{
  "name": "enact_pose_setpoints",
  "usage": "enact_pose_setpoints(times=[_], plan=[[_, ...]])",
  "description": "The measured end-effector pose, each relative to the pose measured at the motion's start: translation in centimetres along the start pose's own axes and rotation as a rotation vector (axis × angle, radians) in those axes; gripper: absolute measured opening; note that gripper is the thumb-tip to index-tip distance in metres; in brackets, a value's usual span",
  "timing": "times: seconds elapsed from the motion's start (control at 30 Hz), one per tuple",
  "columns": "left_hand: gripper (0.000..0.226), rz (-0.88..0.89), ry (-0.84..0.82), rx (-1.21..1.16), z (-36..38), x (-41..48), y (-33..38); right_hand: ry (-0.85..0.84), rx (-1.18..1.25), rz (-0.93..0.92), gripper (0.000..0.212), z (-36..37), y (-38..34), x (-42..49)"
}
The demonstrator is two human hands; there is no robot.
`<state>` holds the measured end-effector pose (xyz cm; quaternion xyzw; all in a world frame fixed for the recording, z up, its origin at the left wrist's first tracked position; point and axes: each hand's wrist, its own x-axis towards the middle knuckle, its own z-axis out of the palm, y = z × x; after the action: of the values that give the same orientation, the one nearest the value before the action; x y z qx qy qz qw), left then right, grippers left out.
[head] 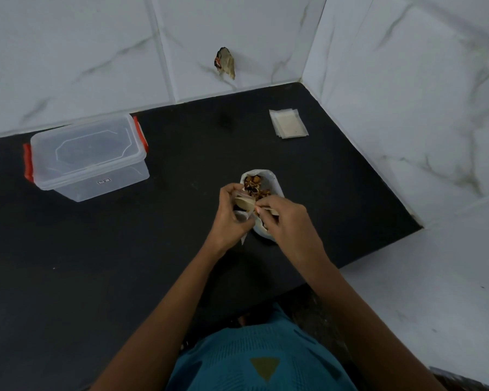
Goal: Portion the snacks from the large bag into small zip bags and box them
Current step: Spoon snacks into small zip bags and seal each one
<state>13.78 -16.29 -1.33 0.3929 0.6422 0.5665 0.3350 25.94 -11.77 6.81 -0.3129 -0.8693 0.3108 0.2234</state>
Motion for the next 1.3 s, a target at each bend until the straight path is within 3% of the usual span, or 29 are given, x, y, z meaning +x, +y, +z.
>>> enact_pose_setpoints(times=[0.23, 0.53, 0.67, 0.93, 1.17, 1.3], plan=[[0.061, 0.015, 0.000, -0.028, -0.2, -0.1, 0.5, 0.045, 0.086, 0.070, 0.016, -0.8, 0.1, 0.4], [0.069, -0.014, 0.016, -0.017, -0.3, -0.4, -0.2, 0.340, 0.589, 0.599, 0.009, -0.8, 4.0, 0.9], [0.070, -0.037, 0.024, 0.000, -0.3, -0.3, -0.4, 0.340, 0.536, 0.715, 0.013, 1.2, 6.5, 0.3], [0.069, -0.032, 0.046, 0.009, -0.1, 0.0, -0.6, 0.180, -0.123, 0.482, 0.012, 3.0, 7.7, 0.1], [0.070, -0.025, 0.040, -0.003, 0.2, 0.3, -0.8, 0.135, -0.111, 0.475, 0.014, 3.4, 8.5, 0.1], [0.071, -0.016, 0.028, -0.012, 0.2, 0.5, -0.6, 0.174, 0.037, 0.303, 0.011, 2.4, 6.7, 0.5]])
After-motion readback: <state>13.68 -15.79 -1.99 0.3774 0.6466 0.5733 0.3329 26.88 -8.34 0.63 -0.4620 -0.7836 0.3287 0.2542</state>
